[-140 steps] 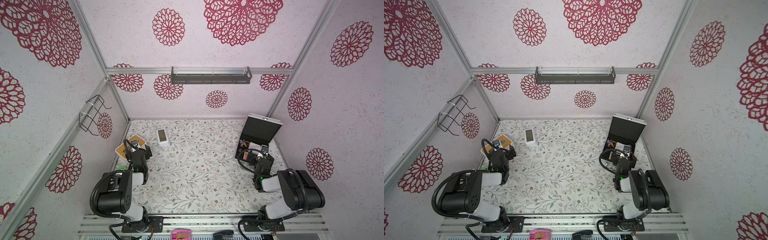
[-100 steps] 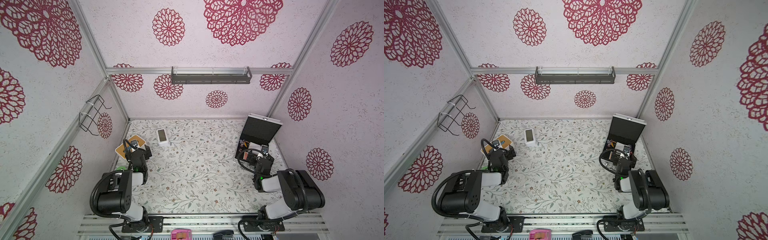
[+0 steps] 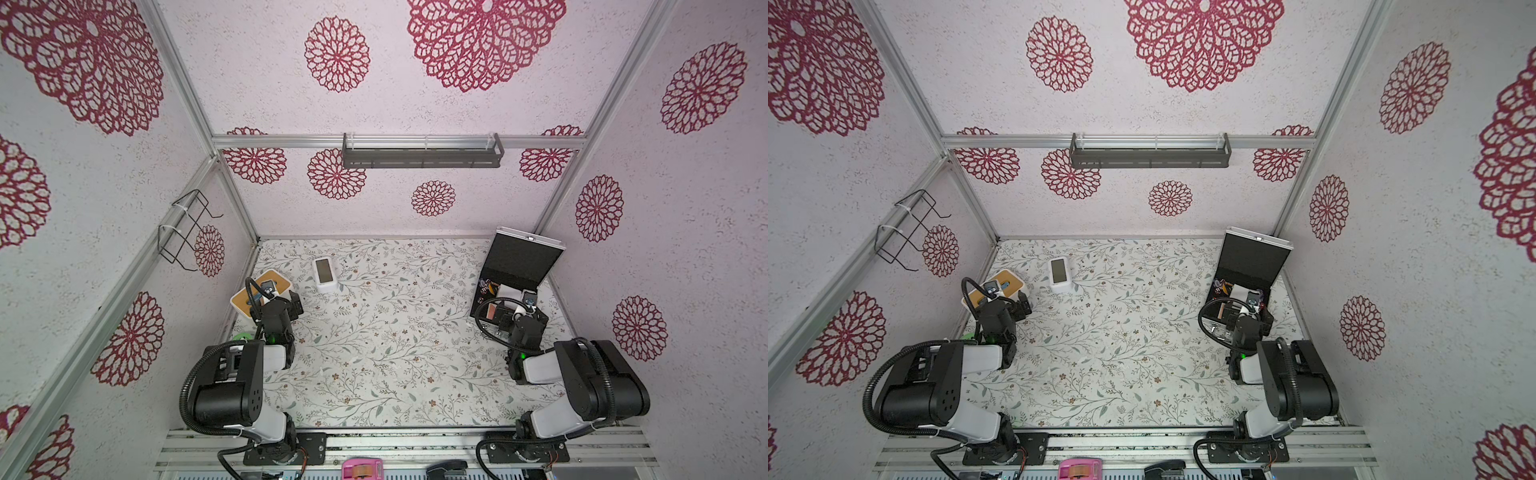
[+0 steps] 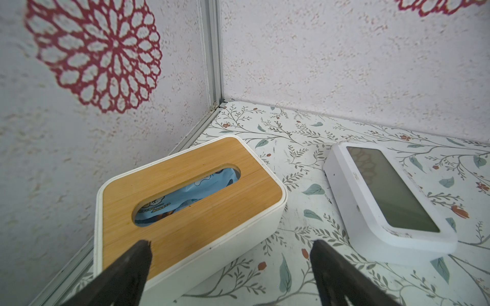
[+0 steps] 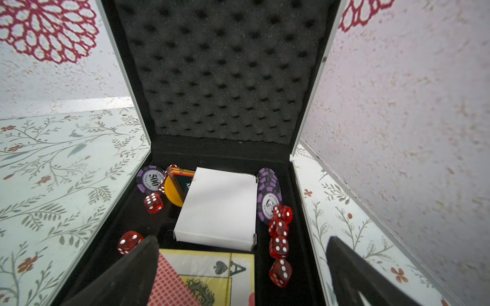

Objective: Close the poker set cases
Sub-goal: Move the poker set case to the center of the board.

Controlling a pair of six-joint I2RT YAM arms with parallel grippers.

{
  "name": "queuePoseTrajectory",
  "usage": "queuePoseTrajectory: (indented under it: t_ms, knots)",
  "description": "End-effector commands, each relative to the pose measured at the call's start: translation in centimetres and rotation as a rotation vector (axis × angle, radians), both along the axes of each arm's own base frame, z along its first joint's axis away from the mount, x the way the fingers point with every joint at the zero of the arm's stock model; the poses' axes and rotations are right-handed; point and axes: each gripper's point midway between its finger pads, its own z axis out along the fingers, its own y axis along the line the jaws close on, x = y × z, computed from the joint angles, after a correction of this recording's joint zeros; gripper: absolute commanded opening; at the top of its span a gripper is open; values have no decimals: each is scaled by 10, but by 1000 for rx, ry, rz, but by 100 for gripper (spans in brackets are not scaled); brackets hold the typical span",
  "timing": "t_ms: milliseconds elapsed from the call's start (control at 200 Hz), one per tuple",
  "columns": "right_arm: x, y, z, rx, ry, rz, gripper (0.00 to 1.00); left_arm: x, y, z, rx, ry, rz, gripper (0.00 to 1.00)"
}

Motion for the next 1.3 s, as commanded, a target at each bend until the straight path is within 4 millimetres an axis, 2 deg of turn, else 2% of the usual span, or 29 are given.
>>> queuePoseTrajectory:
  t_ms: [0,60,140,190,260,420,575,655,786,1046,1296]
  knots:
    - [0,-3,12,13,-54,-15,99,4,2,9,-6,-29,6,97]
    - [2,2,13,19,-33,10,99,6,2,16,6,-43,13,97]
    - [-3,4,20,0,-61,18,99,12,-6,24,8,54,-9,97]
    - [-5,0,31,1,-75,-9,99,16,-9,35,16,74,-19,97]
    - [-3,-7,37,41,0,-60,99,19,-13,48,9,103,-23,97]
    - [-2,-20,52,76,105,-109,99,31,-47,76,-110,100,-123,97]
    - [-4,-48,40,260,200,-117,99,45,-92,75,-215,134,-250,97]
    - [-2,-56,34,342,232,-79,99,50,-113,72,-249,138,-307,97]
    - [3,-59,16,464,276,-21,99,55,-133,66,-301,132,-358,97]
    - [17,-70,-17,589,327,38,99,57,-149,60,-317,143,-402,97]
    - [52,-70,-34,643,359,112,99,53,-148,62,-302,141,-402,97]
